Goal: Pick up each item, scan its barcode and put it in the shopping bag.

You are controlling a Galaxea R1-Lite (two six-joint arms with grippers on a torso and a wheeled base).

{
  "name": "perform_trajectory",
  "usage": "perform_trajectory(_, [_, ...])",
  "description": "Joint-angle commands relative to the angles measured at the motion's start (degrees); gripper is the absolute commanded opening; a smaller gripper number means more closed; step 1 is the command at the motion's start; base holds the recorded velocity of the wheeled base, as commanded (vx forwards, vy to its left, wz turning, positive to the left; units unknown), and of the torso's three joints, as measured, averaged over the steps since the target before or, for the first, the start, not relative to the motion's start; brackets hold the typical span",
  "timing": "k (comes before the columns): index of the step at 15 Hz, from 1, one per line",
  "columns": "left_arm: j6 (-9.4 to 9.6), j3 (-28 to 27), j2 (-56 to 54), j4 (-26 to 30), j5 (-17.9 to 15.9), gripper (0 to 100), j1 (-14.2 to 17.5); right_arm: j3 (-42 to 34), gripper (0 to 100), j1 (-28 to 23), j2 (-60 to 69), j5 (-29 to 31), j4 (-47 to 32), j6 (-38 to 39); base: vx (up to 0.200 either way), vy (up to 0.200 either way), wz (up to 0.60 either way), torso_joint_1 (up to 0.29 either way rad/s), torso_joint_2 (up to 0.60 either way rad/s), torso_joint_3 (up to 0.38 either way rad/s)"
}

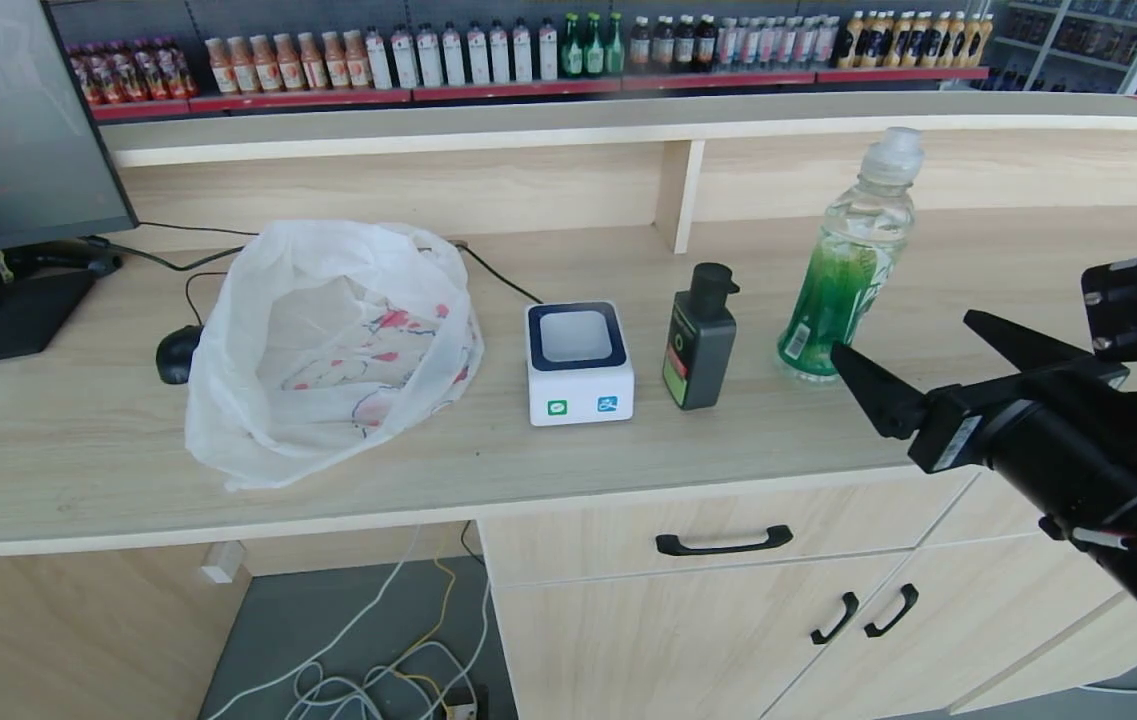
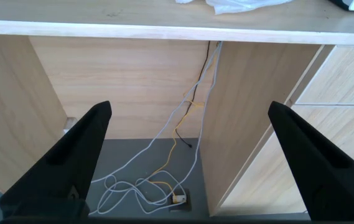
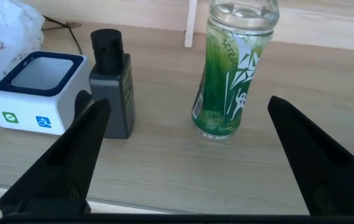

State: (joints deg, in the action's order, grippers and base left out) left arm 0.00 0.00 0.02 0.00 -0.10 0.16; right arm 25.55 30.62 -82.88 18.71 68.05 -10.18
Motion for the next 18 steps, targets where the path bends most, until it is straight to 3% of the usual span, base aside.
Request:
perform_trajectory(1, [0.09,0.0,0.0,0.0,0.0,100,0.0,-0.2,100,0.3,-3.4,0.9,0.9,0.6,0.000,0.000,0.00,0.000,0.00,0.000])
perform_trajectory(5, [0.09,0.0,0.0,0.0,0.0,100,0.0,2.5,100,0.4,-7.5,3.1,1.1,3.8,0.000,0.000,0.00,0.000,0.00,0.000])
perform_trajectory(11, [0.09,0.0,0.0,0.0,0.0,100,0.0,3.1,100,0.7,-8.4,3.1,0.9,2.3,0.000,0.000,0.00,0.000,0.00,0.000])
perform_trajectory(14, [0.00,0.0,0.0,0.0,0.0,100,0.0,3.6,100,3.3,-11.8,2.6,0.9,1.8,0.000,0.000,0.00,0.000,0.00,0.000])
perform_trajectory(18, [0.00,0.0,0.0,0.0,0.0,100,0.0,9.0,100,3.7,-16.3,2.5,0.9,2.0,0.000,0.000,0.00,0.000,0.00,0.000])
